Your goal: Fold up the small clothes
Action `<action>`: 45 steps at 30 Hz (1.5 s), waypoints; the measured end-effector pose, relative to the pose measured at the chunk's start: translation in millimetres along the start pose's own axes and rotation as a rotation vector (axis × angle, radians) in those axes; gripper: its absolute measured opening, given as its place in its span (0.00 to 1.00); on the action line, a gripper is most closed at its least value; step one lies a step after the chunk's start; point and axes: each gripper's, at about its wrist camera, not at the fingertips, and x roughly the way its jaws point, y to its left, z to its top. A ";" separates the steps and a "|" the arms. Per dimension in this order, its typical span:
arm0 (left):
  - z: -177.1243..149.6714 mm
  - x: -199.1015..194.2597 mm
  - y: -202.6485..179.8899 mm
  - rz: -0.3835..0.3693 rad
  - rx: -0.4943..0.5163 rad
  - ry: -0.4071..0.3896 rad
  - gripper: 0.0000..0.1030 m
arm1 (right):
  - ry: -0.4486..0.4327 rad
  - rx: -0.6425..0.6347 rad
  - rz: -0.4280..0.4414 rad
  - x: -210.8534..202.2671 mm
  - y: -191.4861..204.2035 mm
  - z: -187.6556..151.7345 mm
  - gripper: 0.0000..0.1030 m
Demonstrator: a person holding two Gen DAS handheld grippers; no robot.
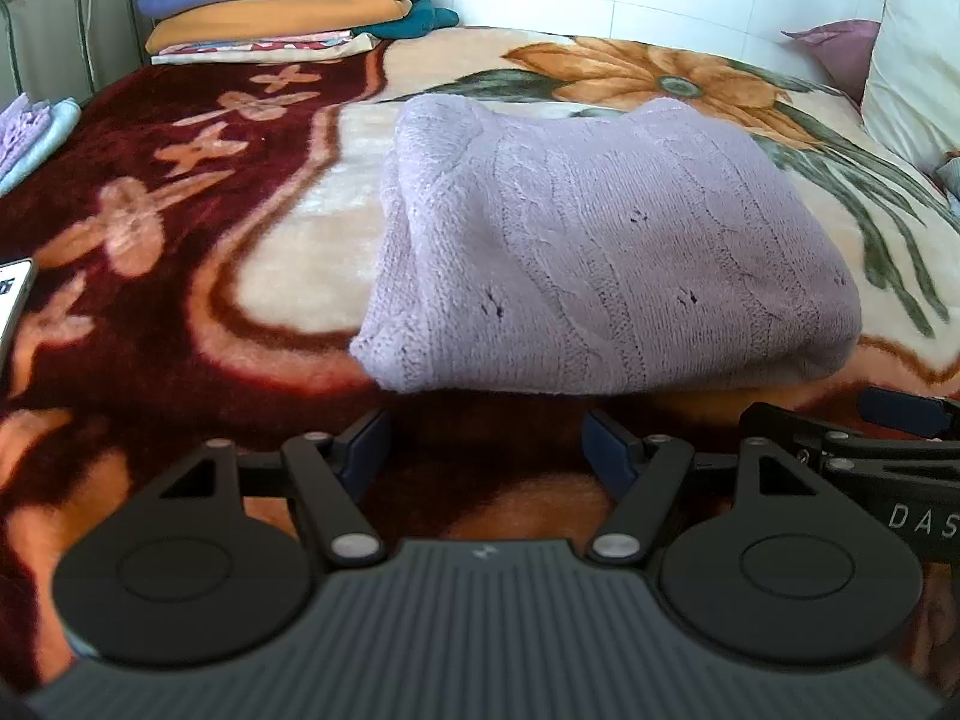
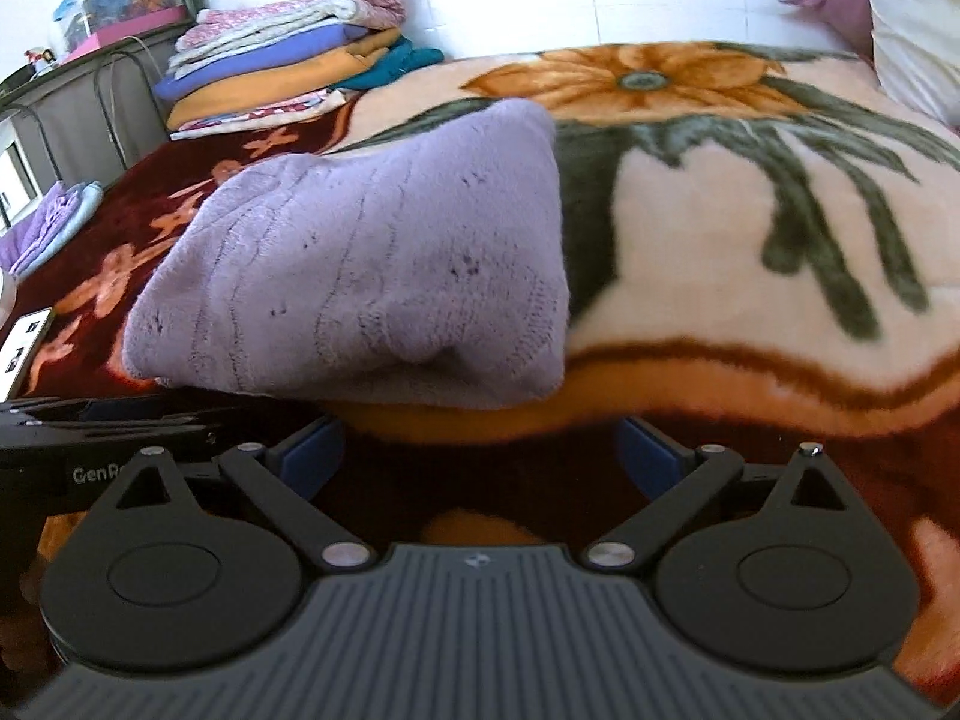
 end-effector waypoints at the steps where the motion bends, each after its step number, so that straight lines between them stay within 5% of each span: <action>1: -0.2 0.1 0.0 -0.001 -0.003 -0.001 0.71 | 0.002 0.003 0.000 0.5 -0.8 0.2 0.97; 45: -2.9 -0.3 -0.6 0.006 -0.006 -0.021 0.72 | 0.013 0.008 0.002 4.3 -3.5 -0.3 0.97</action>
